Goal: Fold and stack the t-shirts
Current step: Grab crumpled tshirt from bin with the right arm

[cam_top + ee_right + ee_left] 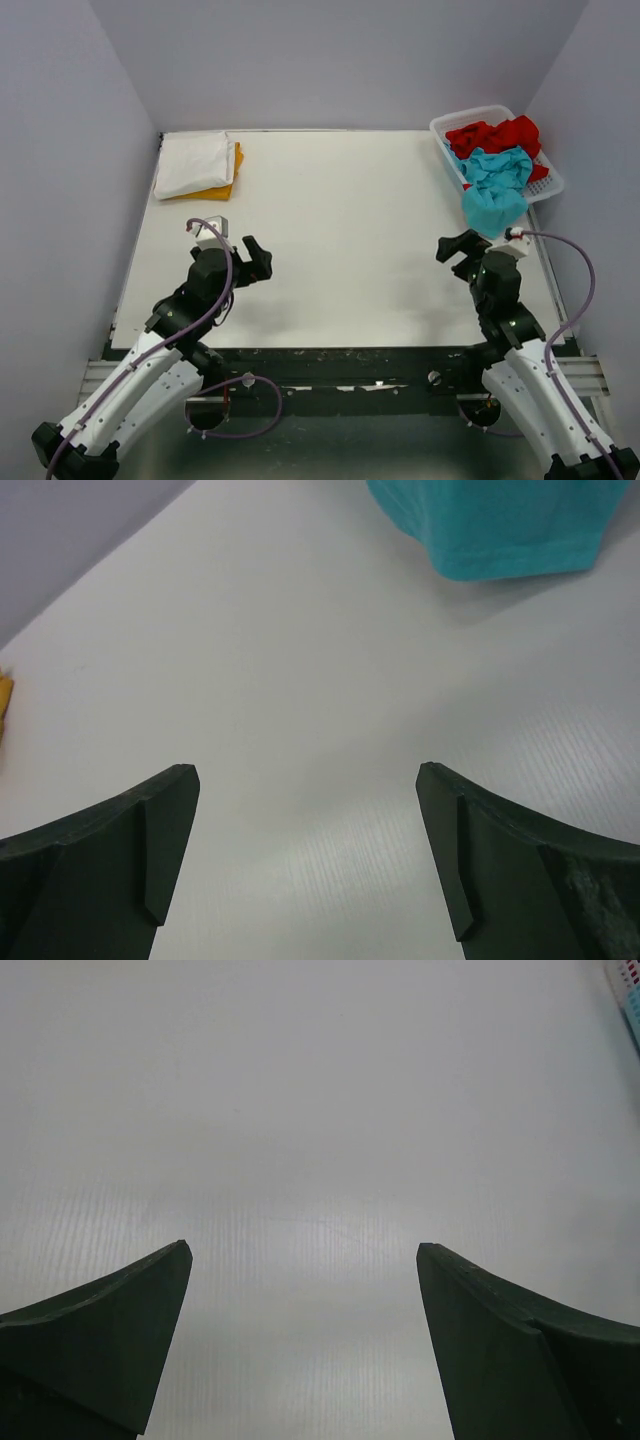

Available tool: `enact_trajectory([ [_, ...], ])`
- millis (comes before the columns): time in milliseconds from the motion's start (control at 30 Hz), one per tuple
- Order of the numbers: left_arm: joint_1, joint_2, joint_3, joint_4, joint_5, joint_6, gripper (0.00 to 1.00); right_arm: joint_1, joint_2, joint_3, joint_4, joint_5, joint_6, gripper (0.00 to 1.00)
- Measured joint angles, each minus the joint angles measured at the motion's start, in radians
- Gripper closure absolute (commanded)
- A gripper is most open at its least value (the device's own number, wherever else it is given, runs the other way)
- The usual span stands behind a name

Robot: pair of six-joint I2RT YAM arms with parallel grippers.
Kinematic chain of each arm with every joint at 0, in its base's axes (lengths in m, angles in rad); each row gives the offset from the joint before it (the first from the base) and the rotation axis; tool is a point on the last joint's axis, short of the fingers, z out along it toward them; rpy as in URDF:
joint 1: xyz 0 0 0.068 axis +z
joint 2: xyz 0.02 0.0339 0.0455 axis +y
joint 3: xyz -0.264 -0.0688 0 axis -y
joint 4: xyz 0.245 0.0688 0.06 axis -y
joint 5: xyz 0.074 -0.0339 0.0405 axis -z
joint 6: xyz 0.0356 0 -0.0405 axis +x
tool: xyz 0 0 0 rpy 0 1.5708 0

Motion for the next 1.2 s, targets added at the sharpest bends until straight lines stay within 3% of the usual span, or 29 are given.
enact_trajectory([
  [233, 0.000, 0.061, 0.046, 0.026, 0.005, 0.015, 0.02, 0.000, 0.208, 0.269, -0.035, -0.009, -0.014, 0.00],
  [467, 0.000, 0.136, 0.100, 0.065, 0.032, 0.035, 0.01, -0.018, 0.671, 0.703, -0.142, 0.113, -0.066, 0.00],
  [833, 0.004, 0.066, 0.087, 0.066, 0.031, 0.041, 0.02, -0.334, 1.345, 1.380, -0.344, 0.105, -0.205, 0.00],
  [1000, 0.005, 0.066, 0.076, 0.077, 0.031, 0.043, 0.01, -0.360, 1.482, 1.505, -0.422, 0.069, -0.259, 0.00],
  [1200, 0.005, 0.114, 0.075, 0.079, 0.031, 0.048, 0.01, -0.377, 1.578, 1.541, -0.433, -0.026, -0.225, 0.05],
])
